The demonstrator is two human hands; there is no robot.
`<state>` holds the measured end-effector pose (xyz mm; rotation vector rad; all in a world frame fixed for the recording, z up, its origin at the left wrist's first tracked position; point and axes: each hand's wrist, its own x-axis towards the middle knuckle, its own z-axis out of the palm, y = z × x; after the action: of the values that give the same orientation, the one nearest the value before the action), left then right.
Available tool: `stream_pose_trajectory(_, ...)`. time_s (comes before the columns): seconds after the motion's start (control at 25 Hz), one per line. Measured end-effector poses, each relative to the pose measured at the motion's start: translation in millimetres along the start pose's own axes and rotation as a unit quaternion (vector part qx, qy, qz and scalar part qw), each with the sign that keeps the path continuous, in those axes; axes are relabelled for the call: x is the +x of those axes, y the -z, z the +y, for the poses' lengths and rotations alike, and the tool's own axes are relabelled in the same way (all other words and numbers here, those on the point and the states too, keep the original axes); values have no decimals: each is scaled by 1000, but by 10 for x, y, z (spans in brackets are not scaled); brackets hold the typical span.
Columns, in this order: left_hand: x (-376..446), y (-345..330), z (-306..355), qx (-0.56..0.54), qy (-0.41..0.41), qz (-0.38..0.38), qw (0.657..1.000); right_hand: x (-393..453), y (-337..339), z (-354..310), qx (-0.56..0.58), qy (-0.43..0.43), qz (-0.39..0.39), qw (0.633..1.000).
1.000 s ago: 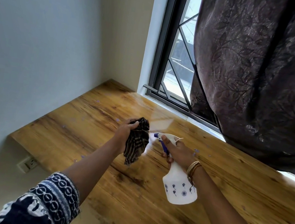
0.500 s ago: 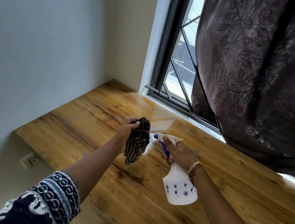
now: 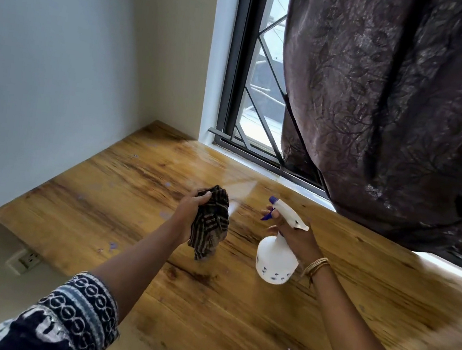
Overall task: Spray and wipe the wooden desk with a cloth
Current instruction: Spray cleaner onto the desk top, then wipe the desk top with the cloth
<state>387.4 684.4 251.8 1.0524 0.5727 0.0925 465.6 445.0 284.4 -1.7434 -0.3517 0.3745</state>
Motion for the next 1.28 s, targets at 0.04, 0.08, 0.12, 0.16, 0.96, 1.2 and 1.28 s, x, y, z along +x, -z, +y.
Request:
stream_pose_trajectory(0.04,14,-15,-14,3,-1,-6,1000,6,19,41,15,16,0,1000)
stream_pose_trajectory(0.08,21,-50,-28,6,-2,-11,1000,13,52,89,31,23,6,999)
stream_pose_trajectory(0.12,30,-88,-39,8,-2,-15,1000,16,77,115,44,13,18,999)
stream_pose_trajectory(0.16,40,-123,-44,12,-2,-17,1000,30,92,134,52,5,26,998)
stream_pose_trajectory(0.96,-120,-376,-576,21,61,-45,997,-683,-118,443,74,-40,294,952)
stream_pose_trajectory(1.2,-227,-412,-546,11,77,-87,993,-903,-724,424,85,-79,297,948)
stream_pose_trajectory(1.28,-239,-354,-493,8,86,-102,991,-816,-924,346,136,-106,205,963)
